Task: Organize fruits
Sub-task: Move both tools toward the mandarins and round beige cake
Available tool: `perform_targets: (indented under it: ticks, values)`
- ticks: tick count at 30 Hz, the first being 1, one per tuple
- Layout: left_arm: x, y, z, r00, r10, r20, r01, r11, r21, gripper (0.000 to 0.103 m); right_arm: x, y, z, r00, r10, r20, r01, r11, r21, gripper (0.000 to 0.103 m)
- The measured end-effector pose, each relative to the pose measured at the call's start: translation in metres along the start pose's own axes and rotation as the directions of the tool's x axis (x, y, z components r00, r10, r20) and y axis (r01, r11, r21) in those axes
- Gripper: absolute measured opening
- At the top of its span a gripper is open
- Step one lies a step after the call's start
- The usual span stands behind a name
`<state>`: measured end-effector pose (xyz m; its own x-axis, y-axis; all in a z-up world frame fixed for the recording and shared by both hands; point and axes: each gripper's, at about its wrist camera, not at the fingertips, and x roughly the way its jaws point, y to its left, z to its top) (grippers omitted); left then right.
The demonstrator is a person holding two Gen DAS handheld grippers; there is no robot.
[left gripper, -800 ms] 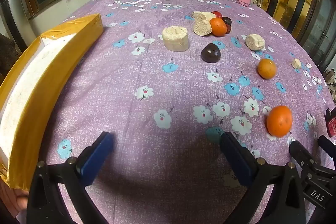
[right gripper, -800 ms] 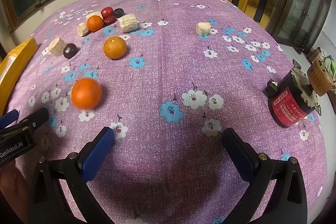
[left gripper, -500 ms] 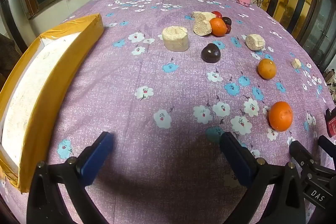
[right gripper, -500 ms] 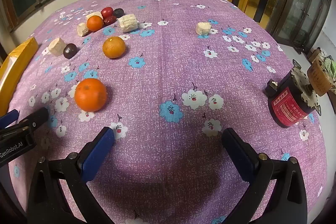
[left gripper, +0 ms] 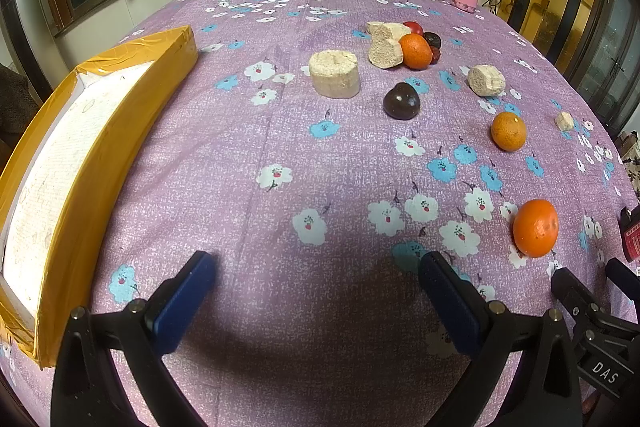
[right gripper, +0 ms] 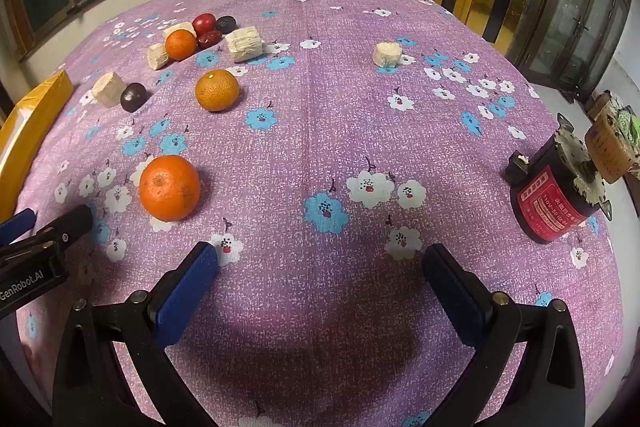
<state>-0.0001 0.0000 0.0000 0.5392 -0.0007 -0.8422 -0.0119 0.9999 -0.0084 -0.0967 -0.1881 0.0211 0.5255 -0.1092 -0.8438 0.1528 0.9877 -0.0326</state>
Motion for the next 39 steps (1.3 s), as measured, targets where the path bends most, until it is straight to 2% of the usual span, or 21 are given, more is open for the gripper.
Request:
perform_targets:
  ticks: [6,15,18,23,27,31,39]
  values:
    - [0.000,0.000,0.000,1.000,0.000,0.000,0.000,1.000,0.000,0.103,0.000,0.000,-0.001,1.000,0.001,-0.003,-0.001,1.000,-0.002,0.103]
    - [-0.001,0.001,0.000,1.000,0.000,0.004,0.000,1.000,0.004,0.103,-0.002,-0.002,0.003,0.997,0.031,-0.067,-0.033,0.999,-0.034,0.103]
    - [-0.009,0.006,0.002,0.999,-0.004,0.039,0.004,1.000,0.001,0.103,-0.010,0.000,0.007,0.997,0.026,-0.073,-0.030,0.998,-0.057,0.103]
    - [-0.037,0.017,0.008,0.996,-0.019,0.092,0.017,1.000,0.027,0.103,-0.034,0.006,0.015,1.000,-0.004,0.009,0.005,0.993,-0.117,0.103]
    - [-0.062,0.037,0.019,0.988,-0.045,0.145,0.045,0.999,0.003,0.103,-0.053,0.014,0.021,0.997,0.034,0.068,-0.024,0.989,-0.146,0.103]
    - [-0.075,0.056,0.027,0.985,-0.029,0.172,0.032,0.999,-0.013,0.103,-0.061,0.022,0.023,0.994,0.071,0.086,-0.058,0.987,-0.149,0.103]
    - [-0.079,0.083,0.026,0.984,-0.025,0.176,0.033,0.999,-0.042,0.103,-0.064,0.041,0.021,0.991,0.106,0.082,-0.091,0.981,-0.173,0.103]
